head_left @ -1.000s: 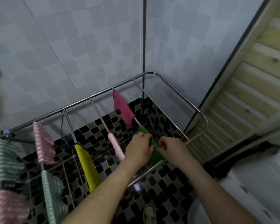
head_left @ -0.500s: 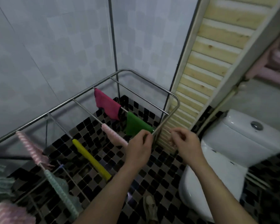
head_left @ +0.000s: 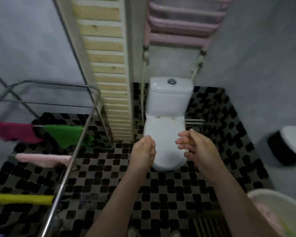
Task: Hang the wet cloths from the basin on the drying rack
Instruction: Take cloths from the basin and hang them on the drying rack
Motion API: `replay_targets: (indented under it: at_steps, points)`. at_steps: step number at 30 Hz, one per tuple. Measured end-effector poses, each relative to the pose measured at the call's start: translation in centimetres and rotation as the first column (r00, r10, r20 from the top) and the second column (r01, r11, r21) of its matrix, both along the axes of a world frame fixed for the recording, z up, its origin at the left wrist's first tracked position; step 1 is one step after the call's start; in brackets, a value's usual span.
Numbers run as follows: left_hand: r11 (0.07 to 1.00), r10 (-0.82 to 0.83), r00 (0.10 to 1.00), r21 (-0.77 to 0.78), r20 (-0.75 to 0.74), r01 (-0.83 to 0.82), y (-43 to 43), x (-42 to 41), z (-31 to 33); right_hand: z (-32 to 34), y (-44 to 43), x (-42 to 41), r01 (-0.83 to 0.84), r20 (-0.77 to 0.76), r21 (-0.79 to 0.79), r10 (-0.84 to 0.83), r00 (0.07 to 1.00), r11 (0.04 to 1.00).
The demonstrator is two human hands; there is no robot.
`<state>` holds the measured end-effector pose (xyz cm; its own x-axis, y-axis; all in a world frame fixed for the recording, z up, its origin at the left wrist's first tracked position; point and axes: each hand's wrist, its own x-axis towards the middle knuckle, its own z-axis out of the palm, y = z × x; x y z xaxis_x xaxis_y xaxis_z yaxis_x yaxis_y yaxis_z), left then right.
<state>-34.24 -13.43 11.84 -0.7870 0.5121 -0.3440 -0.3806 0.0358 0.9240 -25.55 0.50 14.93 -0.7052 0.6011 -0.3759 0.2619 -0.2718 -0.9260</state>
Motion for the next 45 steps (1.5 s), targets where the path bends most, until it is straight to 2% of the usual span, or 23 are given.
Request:
replay_targets:
  at_steps: [5,10,14,17,18,21,25,27,29,30,31,34,37,41,43,45]
  points:
    - [0.970,-0.244,0.962,-0.054,-0.122,0.239,5.5,7.0,-1.4,-1.4,4.8,9.9,0.152,0.130,0.084,-0.162,0.978,0.985]
    - [0.904,-0.419,0.902,-0.141,-0.104,0.404,10.3,14.2,-3.5,-4.3,8.6,19.0,0.258,0.190,0.090,-0.271,0.944,0.962]
    - [0.783,-0.593,0.802,-0.274,-0.064,0.558,13.5,20.7,-7.0,-8.0,11.3,26.9,0.278,0.262,0.042,-0.279,0.924,0.960]
    - [0.664,-0.712,0.700,-0.376,-0.056,0.646,15.2,24.6,-9.8,-10.2,12.4,30.7,0.341,0.325,0.109,-0.357,0.875,0.934]
    - [0.620,-0.748,0.660,-0.422,-0.064,0.661,15.5,25.6,-10.4,-11.1,12.6,31.8,0.329,0.332,0.125,-0.352,0.875,0.936]
    - [0.436,-0.877,0.466,-0.605,-0.119,0.666,17.5,29.2,-12.8,-14.2,13.7,35.7,0.188,0.425,0.160,-0.239,0.873,0.969]
    - [0.346,-0.931,0.325,-0.685,-0.167,0.641,19.6,31.7,-15.8,-18.3,14.2,38.9,0.107,0.523,0.106,-0.147,0.840,0.989]
    - [0.232,-0.971,0.187,-0.784,-0.150,0.576,20.6,32.6,-18.0,-20.1,14.0,40.0,0.034,0.588,0.135,-0.108,0.802,0.990]
    - [0.061,-0.997,-0.010,-0.902,-0.073,0.428,21.2,33.3,-19.8,-21.7,13.8,40.7,-0.108,0.676,0.208,-0.063,0.734,0.972]
    - [0.004,-0.996,-0.083,-0.930,-0.037,0.367,21.6,33.8,-20.6,-22.7,13.9,41.3,-0.181,0.716,0.242,-0.050,0.696,0.953]
    - [-0.027,-0.994,-0.106,-0.941,-0.010,0.336,22.0,34.3,-21.0,-23.5,14.0,41.6,-0.230,0.756,0.251,-0.042,0.653,0.940]
    - [-0.038,-0.999,-0.039,-0.961,0.028,0.275,23.0,35.2,-21.4,-24.3,14.4,41.8,-0.289,0.821,0.273,-0.066,0.567,0.917]
    - [-0.070,-0.996,-0.063,-0.981,0.059,0.183,23.7,35.4,-22.0,-24.6,14.7,42.1,-0.385,0.887,0.304,-0.112,0.447,0.871]
    - [0.012,-1.000,0.028,-0.977,-0.006,0.212,23.7,35.2,-22.4,-23.6,14.8,41.9,-0.491,0.938,0.324,-0.208,0.275,0.809]
    - [0.113,-0.992,0.078,-0.967,-0.097,0.226,23.7,34.9,-22.8,-23.3,14.8,41.8,-0.518,0.914,0.400,-0.288,0.285,0.756]
    - [0.186,-0.980,0.121,-0.947,-0.159,0.263,23.5,34.6,-23.2,-23.1,14.4,41.6,-0.540,0.833,0.552,-0.387,0.395,0.636]
